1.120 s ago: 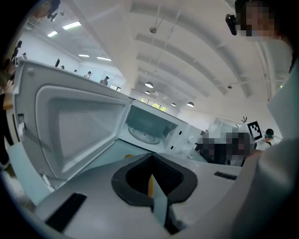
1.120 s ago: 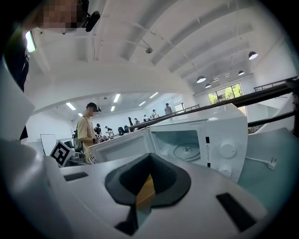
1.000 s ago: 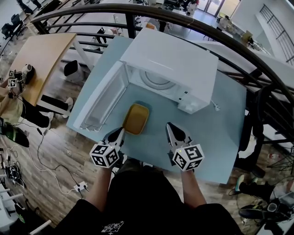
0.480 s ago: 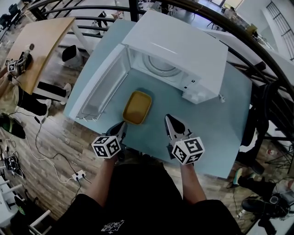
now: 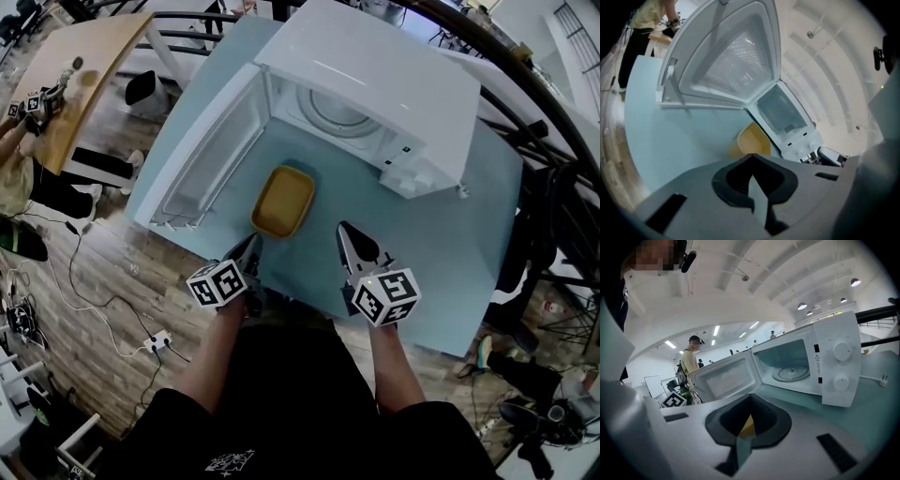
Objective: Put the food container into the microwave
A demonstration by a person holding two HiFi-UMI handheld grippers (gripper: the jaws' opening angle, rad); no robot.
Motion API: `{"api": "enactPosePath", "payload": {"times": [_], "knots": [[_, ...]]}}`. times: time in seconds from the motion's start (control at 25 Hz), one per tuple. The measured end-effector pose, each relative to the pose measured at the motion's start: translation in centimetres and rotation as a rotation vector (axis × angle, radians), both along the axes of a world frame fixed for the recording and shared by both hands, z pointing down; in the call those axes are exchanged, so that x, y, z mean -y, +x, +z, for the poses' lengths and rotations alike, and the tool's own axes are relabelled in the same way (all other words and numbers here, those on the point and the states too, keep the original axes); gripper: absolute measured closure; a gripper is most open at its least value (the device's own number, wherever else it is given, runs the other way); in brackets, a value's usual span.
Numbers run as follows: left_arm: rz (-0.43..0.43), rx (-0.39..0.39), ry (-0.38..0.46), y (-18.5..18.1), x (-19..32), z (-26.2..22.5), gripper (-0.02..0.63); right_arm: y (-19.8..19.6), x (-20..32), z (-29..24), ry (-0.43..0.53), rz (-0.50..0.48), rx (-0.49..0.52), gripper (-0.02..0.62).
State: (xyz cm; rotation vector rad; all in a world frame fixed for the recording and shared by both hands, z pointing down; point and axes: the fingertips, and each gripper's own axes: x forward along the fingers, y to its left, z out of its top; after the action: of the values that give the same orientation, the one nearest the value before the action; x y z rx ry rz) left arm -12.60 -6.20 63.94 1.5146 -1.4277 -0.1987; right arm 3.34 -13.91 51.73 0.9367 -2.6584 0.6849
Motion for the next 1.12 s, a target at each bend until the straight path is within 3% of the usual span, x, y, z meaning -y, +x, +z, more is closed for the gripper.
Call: {"api": "enactPosePath", "payload": {"times": [0.52,0.64,0.8,1.12], "knots": [[-0.127,-0.263,0.047,0.2,-0.1,0.8,0.598,-2.4,-1.7,2.0,-0.035,-0.03,0.0,0.589],[-0.128,-0.306,0.069,0.3,0.2,0.9,0.565,-2.5,-1.8,2.2,-0.04,-0.02,0.0,0.589],[-0.126,-0.33,0.066,0.7,0.5,1.4,0.495,-2.3,-1.9,2.6,-0.048,-0.012,-0.003,0.589],[-0.15,-0.381,0.069,1.1,1.2,1.9,0.495,-1.2,-2.1,3.2,-0.059,0.008,-0.022,0.589]]}}
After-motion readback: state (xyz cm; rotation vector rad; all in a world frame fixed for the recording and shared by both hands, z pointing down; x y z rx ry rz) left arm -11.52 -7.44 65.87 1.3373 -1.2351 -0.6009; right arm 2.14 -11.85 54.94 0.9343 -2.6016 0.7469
